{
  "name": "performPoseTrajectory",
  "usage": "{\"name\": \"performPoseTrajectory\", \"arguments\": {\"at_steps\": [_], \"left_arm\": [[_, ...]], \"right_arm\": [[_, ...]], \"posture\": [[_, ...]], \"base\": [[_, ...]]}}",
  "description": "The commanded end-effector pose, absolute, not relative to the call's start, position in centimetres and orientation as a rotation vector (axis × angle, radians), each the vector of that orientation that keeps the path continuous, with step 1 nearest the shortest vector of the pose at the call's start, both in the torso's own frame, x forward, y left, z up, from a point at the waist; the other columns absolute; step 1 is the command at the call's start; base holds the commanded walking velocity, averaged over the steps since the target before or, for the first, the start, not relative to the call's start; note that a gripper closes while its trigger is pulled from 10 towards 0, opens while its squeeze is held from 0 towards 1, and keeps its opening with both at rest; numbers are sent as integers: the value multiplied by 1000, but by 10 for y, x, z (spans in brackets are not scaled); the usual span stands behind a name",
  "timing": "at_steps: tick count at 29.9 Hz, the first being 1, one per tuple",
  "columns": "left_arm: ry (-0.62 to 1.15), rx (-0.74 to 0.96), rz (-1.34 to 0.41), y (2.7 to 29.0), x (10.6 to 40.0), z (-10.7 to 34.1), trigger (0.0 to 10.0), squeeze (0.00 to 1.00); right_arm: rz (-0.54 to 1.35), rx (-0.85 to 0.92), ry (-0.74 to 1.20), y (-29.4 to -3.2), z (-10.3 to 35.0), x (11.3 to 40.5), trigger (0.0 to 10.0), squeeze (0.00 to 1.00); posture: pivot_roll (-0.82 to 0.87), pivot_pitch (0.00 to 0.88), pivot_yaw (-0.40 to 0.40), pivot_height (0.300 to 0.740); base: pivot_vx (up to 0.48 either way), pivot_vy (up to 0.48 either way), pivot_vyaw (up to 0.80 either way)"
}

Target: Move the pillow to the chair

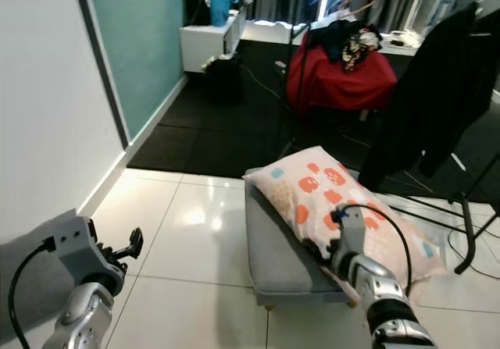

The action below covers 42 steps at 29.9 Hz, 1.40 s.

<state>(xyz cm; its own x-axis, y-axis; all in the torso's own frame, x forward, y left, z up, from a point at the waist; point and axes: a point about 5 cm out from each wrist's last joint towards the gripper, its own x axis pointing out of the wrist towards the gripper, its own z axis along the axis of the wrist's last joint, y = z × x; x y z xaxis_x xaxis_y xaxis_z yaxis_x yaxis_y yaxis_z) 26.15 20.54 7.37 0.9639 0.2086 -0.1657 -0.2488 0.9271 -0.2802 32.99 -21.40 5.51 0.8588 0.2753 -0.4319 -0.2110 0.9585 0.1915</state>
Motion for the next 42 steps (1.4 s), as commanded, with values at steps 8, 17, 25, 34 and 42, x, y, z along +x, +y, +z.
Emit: {"name": "performPoseTrajectory", "arguments": {"at_steps": [8,17,25,34,42], "left_arm": [[152,-319,214,202,259,72,10000,0],[153,-321,210,201,259,72,10000,0],[151,-335,201,200,264,72,10000,0],[147,-334,200,201,265,74,10000,0],[149,-337,204,200,264,74,10000,0]], "right_arm": [[312,114,436,-200,60,334,10000,0],[318,113,433,-198,61,335,10000,0],[338,90,412,-189,67,340,10000,0],[337,86,418,-188,64,338,10000,0],[322,78,413,-192,69,341,10000,0]], "posture": [[-180,2,-73,740],[-182,3,-71,740],[-199,0,-67,740],[-184,0,-62,740],[-185,2,-66,740]], "base": [[0,-288,-281],[0,-480,0],[0,-480,0],[0,-213,0],[0,-337,0]]}}
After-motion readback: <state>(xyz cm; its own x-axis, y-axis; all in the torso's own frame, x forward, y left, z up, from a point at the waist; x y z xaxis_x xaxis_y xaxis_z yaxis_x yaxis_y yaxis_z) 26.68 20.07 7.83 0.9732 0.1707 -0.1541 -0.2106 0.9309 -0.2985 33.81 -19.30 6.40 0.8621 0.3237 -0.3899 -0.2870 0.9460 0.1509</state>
